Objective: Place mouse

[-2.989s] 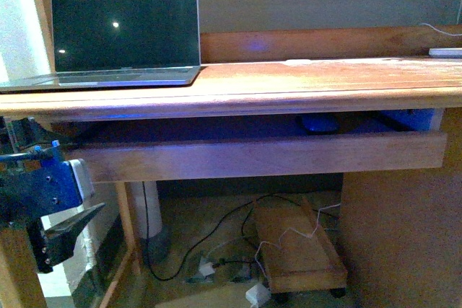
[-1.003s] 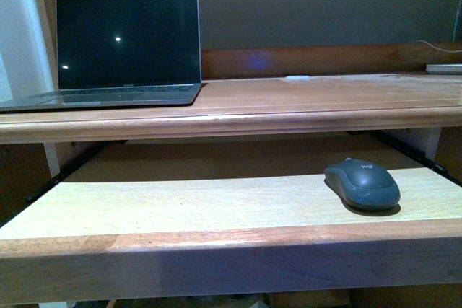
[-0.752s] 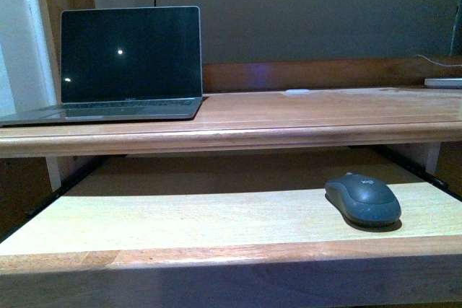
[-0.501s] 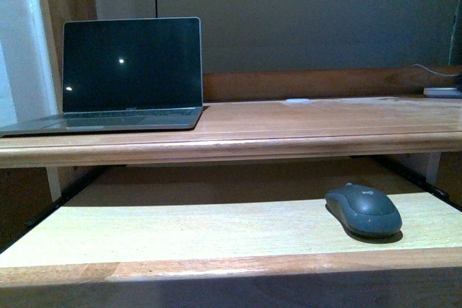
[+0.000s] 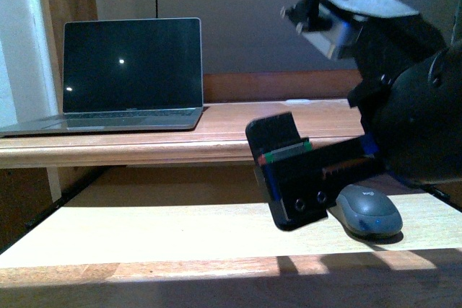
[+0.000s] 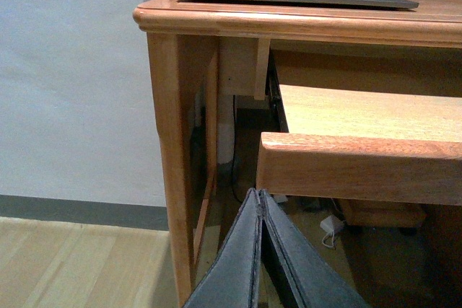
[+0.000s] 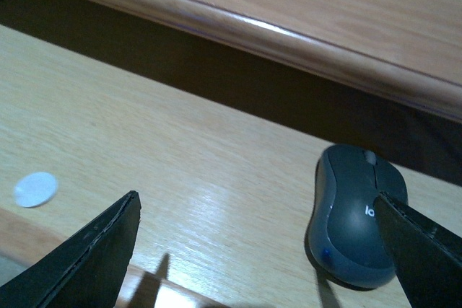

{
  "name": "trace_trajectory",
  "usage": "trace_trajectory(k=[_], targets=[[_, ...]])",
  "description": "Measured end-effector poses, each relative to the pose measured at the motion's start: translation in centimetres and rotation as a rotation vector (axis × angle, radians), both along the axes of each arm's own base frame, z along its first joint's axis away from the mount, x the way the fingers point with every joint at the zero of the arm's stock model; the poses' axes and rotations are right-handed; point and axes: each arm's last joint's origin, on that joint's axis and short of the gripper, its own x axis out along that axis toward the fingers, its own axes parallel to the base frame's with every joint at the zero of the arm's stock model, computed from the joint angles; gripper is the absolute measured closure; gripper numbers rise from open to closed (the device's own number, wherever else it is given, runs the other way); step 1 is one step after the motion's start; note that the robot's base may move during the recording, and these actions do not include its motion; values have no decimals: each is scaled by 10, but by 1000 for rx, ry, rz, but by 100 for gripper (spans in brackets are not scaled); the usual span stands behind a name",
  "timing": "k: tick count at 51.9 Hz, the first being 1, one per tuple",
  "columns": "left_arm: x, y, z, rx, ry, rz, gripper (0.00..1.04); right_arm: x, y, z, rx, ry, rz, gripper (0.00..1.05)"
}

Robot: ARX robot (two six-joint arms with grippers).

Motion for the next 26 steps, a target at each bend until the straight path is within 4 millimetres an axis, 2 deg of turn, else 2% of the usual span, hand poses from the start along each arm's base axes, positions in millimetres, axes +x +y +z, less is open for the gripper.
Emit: trace_trajectory(k=[4, 14, 26], targets=[[0, 0, -1, 0, -3, 0, 102, 6, 4, -9, -40, 28, -57, 7], [0, 0, -2, 0, -2, 0, 75, 19, 7, -15, -69, 62, -162, 7], [0, 0, -2, 0, -3, 0, 41, 31, 10, -20, -86, 107, -198, 7]])
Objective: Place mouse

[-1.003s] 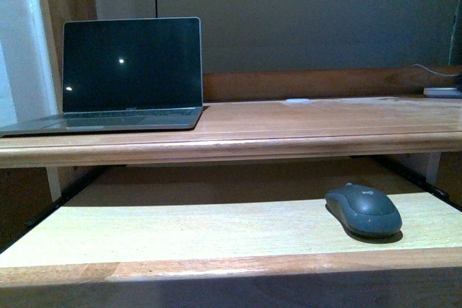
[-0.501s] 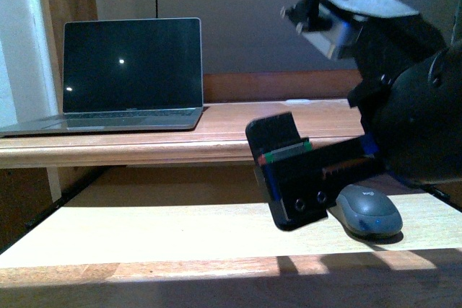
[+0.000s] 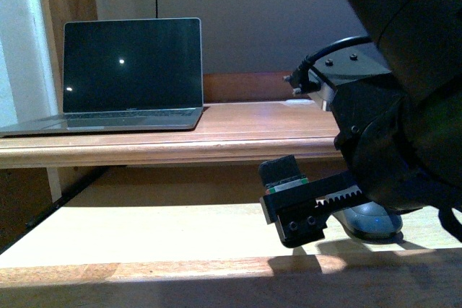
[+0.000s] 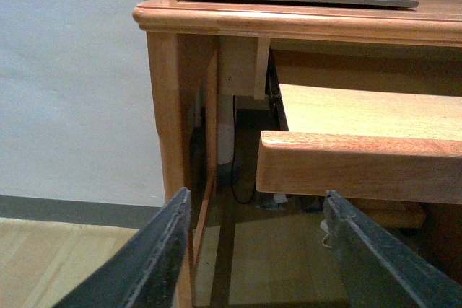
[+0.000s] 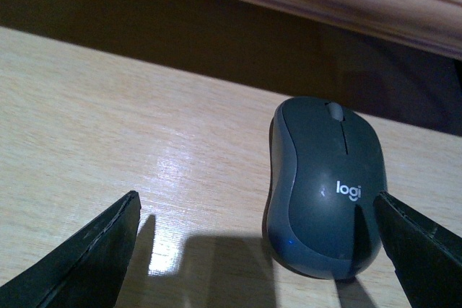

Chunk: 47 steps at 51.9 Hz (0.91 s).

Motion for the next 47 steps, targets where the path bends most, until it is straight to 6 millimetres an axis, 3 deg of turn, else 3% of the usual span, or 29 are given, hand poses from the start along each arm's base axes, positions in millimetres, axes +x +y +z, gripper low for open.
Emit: trace_trajectory(k=[12, 26, 39, 47], targets=[[0, 0, 0, 2, 0, 0, 6, 24, 1, -13, -47, 28, -86, 7], [0, 0, 0, 2, 0, 0, 8, 43, -1, -22, -33, 69, -142, 8], [0, 0, 0, 2, 0, 0, 8, 38, -13, -14, 56, 58, -147, 48], [0, 0, 0, 2, 0, 0, 8, 17, -22, 18, 121, 5, -109, 49]])
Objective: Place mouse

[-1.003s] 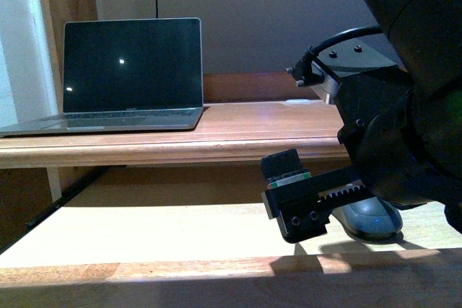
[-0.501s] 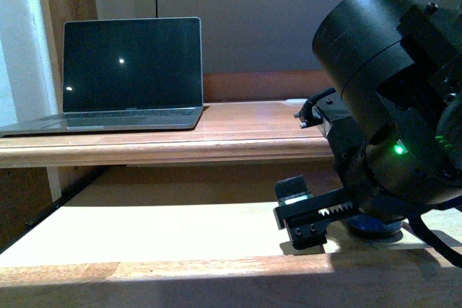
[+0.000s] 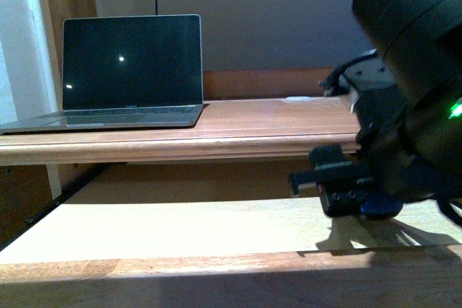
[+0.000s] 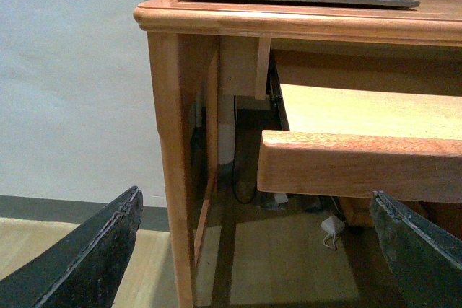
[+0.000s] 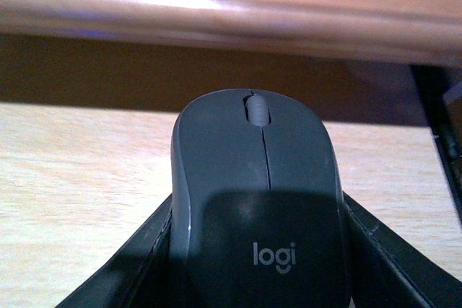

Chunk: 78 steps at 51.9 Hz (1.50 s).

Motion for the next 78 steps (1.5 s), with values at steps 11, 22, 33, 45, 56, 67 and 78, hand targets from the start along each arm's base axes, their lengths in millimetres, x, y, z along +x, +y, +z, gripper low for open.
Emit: trace_trajectory(k=[11, 22, 33, 45, 56, 67, 78], targets=[[0, 0, 0, 0, 0, 0, 8, -16, -2, 54, 70, -105, 39, 49], [0, 0, 0, 0, 0, 0, 8, 35, 49, 100, 74, -176, 39, 49], [0, 0, 0, 0, 0, 0, 8, 92, 89, 83, -1, -183, -37, 49], [0, 0, 0, 0, 0, 0, 8, 125, 107, 56, -56, -169, -95, 49], [0, 0, 0, 0, 0, 0, 8, 140, 122, 34, -71, -145, -100, 49], [0, 0, 0, 0, 0, 0, 8, 143, 127, 32, 6, -164, -72, 23], [0, 0, 0, 0, 0, 0, 8, 139, 113, 38, 131, -214, -60, 7]])
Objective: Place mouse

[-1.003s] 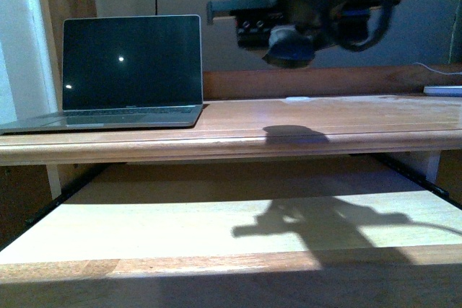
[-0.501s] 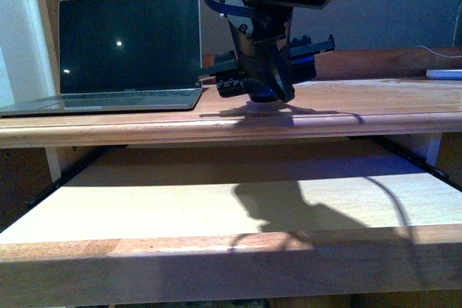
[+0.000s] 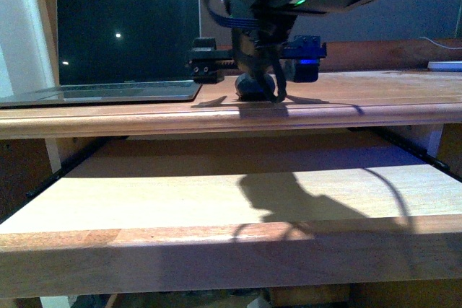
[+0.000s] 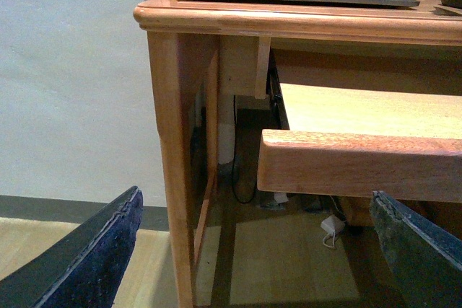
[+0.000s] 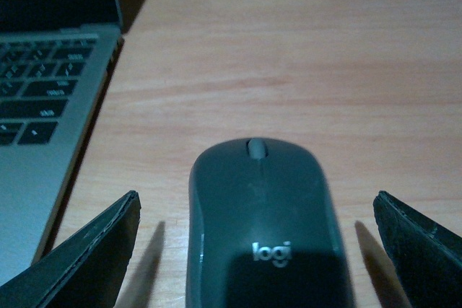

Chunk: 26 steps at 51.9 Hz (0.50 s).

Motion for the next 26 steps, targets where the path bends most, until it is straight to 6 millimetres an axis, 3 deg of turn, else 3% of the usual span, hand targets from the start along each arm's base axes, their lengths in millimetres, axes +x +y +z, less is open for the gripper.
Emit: trace_trajectory(k=[3, 10, 14, 16, 20, 26], targets=[[0, 0, 0, 0, 0, 0, 8, -4, -13, 8, 47, -27, 21, 7], [0, 0, 0, 0, 0, 0, 8, -33, -63, 45, 168, -130, 115, 7], [0, 0, 0, 0, 0, 0, 8, -70, -107, 62, 218, -206, 236, 7], [0, 0, 0, 0, 0, 0, 8, -90, -126, 60, 221, -225, 311, 7], [0, 0, 0, 0, 0, 0, 8, -112, -147, 49, 203, -226, 398, 7], [0, 0, 0, 0, 0, 0, 8, -141, -179, 13, 157, -198, 519, 7]])
